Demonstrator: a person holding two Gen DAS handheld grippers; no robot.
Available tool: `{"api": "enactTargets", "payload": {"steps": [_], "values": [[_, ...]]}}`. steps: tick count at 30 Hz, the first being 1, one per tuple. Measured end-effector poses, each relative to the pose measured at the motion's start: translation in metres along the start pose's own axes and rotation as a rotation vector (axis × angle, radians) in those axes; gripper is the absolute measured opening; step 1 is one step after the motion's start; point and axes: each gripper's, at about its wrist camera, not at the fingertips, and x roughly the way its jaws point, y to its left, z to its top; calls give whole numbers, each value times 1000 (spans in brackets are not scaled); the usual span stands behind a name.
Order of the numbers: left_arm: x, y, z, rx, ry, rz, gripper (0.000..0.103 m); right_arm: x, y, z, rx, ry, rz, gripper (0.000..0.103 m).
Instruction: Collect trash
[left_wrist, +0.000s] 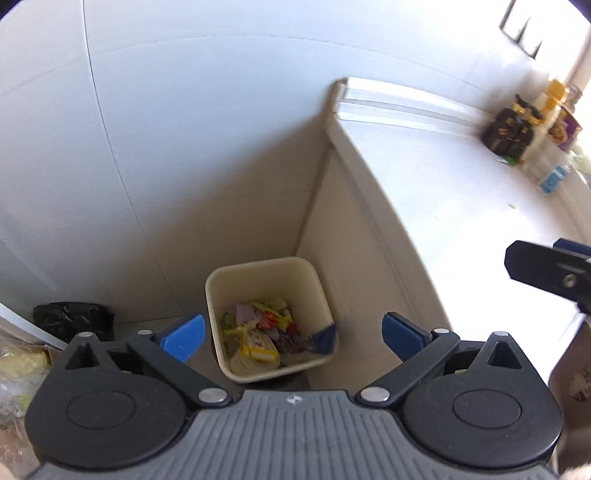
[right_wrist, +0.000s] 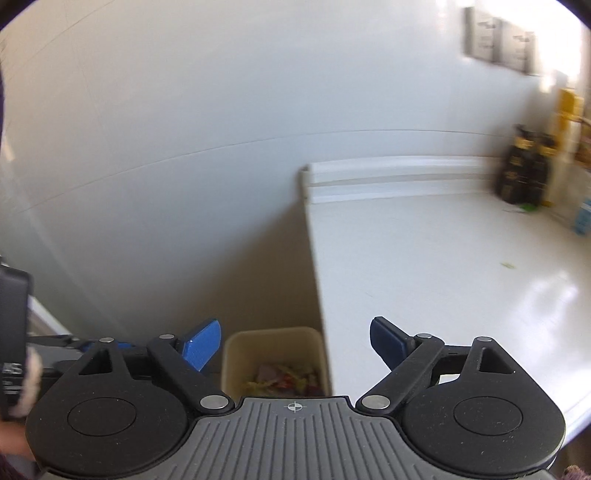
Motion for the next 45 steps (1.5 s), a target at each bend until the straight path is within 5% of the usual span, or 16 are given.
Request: {"api": "enactTargets", "payload": {"steps": [6,14,45], "values": [[-36,-21,-14,-2,14,9,103,-34,-5,-24,116,6,-108,95],[-65,-37,-34,8,38,78,103,-62,-8,-42,121,16,-226,102],[-70,-47,-51,13,71,143,103,-59,-4,-62,141,136,-226,102]]}}
